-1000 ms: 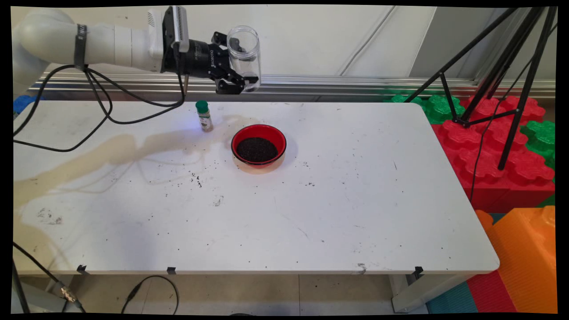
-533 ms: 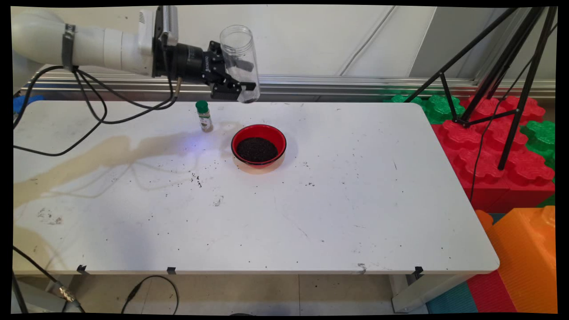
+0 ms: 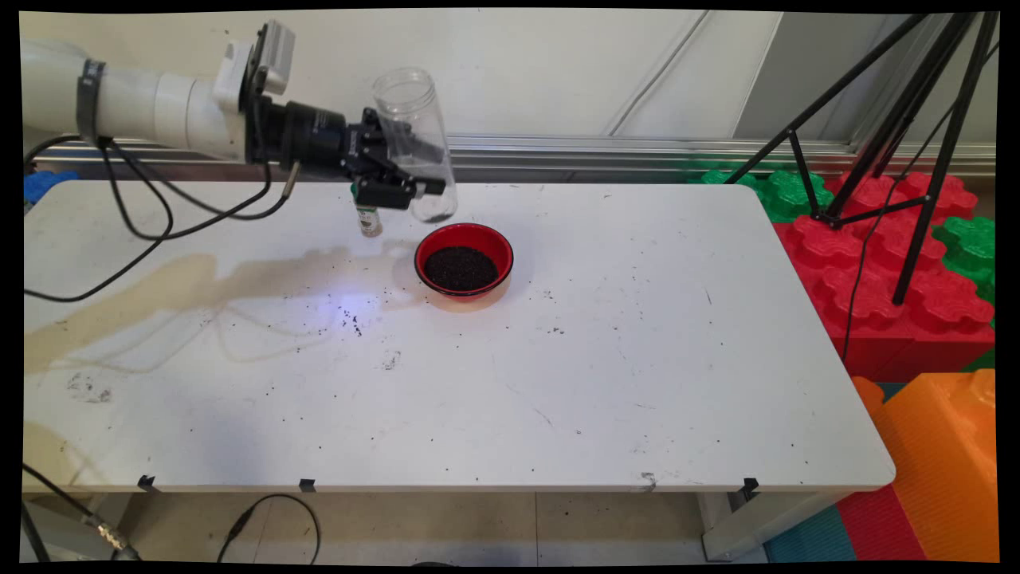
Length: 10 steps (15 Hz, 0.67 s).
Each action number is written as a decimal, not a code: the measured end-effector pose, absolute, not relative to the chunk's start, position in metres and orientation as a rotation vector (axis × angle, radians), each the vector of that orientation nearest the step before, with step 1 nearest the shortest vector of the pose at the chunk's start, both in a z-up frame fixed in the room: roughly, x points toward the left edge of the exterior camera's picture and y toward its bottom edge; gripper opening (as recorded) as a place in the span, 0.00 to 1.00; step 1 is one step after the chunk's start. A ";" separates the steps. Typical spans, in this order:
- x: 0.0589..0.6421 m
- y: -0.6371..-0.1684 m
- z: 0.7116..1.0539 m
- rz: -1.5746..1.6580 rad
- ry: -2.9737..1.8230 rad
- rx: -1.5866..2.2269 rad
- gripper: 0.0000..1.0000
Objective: Place the picked object on the table
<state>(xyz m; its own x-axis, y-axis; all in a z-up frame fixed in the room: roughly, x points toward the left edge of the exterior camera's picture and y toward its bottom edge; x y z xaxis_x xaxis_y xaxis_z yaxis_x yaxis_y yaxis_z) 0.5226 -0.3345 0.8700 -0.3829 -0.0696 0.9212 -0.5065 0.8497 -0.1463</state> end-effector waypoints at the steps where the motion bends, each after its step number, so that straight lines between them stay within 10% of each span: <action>1: 0.523 -0.328 0.867 0.473 -1.925 0.424 0.00; 10: 0.530 -0.290 0.830 0.346 -1.950 0.368 0.00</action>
<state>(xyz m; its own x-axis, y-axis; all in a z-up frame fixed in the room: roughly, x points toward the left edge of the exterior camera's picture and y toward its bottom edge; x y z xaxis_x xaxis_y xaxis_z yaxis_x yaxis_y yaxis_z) 0.5296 -0.2901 0.8303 -0.3818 -0.0977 0.9191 -0.4082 0.9100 -0.0729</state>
